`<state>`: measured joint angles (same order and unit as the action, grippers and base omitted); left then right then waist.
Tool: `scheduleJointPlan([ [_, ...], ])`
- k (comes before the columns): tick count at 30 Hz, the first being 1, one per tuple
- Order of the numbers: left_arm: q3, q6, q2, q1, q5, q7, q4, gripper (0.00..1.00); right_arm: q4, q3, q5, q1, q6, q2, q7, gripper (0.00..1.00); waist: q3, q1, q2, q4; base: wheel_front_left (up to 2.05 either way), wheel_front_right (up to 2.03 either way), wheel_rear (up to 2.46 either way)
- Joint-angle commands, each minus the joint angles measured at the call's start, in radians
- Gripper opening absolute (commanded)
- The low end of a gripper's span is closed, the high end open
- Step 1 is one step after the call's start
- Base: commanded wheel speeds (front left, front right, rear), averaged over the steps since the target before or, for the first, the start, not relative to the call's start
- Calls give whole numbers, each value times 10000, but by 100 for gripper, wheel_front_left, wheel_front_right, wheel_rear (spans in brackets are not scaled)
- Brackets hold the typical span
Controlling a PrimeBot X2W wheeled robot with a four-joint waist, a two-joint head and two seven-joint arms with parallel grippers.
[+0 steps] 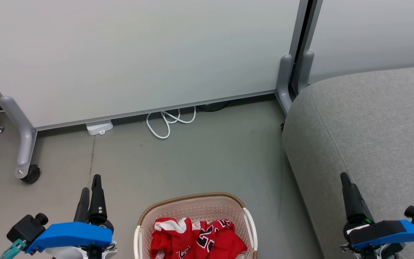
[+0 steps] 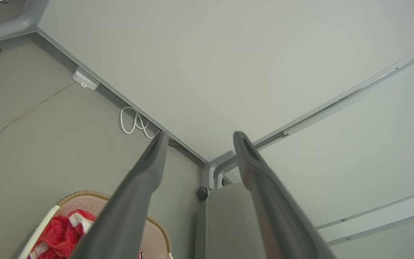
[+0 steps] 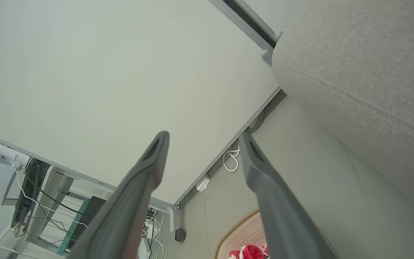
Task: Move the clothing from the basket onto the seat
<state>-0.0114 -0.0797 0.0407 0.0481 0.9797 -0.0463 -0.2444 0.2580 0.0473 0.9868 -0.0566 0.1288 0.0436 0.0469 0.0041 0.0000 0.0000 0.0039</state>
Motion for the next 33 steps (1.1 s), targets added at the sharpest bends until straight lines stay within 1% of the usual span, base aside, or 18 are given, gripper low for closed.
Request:
scheduleJointPlan([
  [1,107,3,89,199,-605,-139,188,100,-177,-44,-642,-226,12,59,135,100,4,0,0,7,0,0,0],
  [2,107,3,89,199,-605,-139,188,100,-177,-44,-642,-226,12,59,135,100,4,0,0,7,0,0,0],
  [11,261,23,95,198,-1951,-439,54,100,-243,-153,-2050,-235,14,65,331,100,4,0,0,20,0,0,0],
  [33,577,68,106,246,-4644,-1079,-243,100,-425,-471,-4811,-158,19,77,605,100,-25,0,0,37,0,0,0],
])
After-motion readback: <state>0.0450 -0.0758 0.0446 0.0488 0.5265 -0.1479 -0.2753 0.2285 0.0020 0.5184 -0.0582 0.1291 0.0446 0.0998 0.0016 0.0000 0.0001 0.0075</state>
